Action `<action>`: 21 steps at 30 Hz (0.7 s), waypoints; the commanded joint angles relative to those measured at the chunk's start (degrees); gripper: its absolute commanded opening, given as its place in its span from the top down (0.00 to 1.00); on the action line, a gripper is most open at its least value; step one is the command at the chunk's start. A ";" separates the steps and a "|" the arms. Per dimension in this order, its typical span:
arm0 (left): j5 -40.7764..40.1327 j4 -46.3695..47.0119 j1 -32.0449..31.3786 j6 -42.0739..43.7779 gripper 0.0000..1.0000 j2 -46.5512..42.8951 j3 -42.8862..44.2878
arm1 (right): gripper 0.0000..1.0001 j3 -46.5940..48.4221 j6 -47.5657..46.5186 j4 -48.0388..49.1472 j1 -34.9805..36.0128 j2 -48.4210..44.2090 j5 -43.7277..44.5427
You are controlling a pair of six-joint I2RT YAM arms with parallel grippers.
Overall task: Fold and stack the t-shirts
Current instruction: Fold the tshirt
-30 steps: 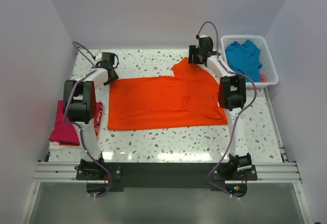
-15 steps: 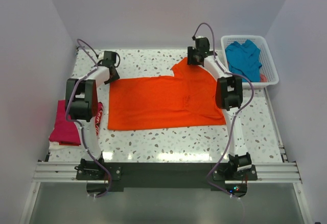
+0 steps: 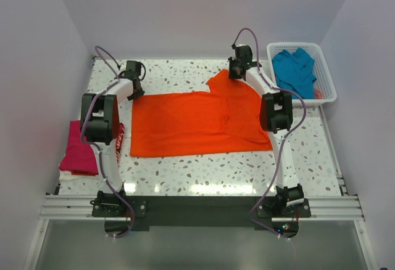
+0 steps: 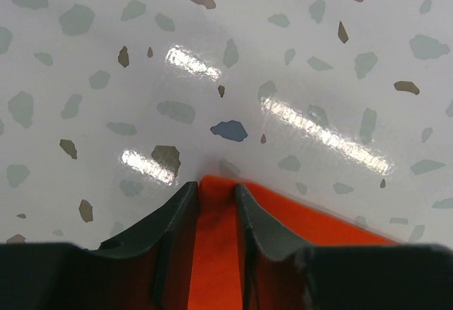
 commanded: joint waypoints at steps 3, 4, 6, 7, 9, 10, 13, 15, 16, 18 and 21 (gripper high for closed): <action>0.47 0.10 0.25 1.35 0.72 1.16 2.91 | 0.83 -0.63 0.62 1.00 0.21 -3.52 2.25; 0.47 0.09 0.25 1.44 0.73 1.25 3.09 | 0.85 -0.63 0.62 1.00 0.21 -3.79 2.17; 0.64 -0.17 0.25 1.44 0.76 1.34 3.44 | 0.85 -0.81 0.53 1.44 0.12 -4.84 2.43; 0.73 -0.26 0.25 1.44 0.77 1.34 3.44 | 0.85 -0.89 0.53 1.62 0.12 -5.02 2.52; 0.65 -0.17 0.25 1.44 0.79 1.34 3.70 | 0.86 -0.81 0.44 1.62 0.12 -5.37 2.78; 0.56 -0.17 0.25 1.44 0.80 1.34 3.71 | 0.87 -0.89 0.53 1.79 0.12 -5.81 2.78; 0.29 -0.17 0.34 1.44 0.82 1.34 4.23 | 0.87 -1.42 0.79 2.67 0.12 -6.60 2.87; 0.56 -0.08 0.60 1.53 0.83 1.25 4.41 | 0.89 -1.33 0.88 3.28 0.04 -7.30 3.13; 0.82 0.62 0.78 1.61 0.84 1.16 4.32 | 0.89 -1.33 0.97 3.55 0.04 -7.31 3.22; 1.61 1.76 1.04 2.05 0.85 0.72 3.71 | 0.91 -1.33 1.14 3.73 -0.23 -7.57 3.40; 3.37 4.83 1.57 2.49 0.85 -0.24 2.48 | 0.94 -1.68 1.67 4.25 -0.58 -8.36 3.31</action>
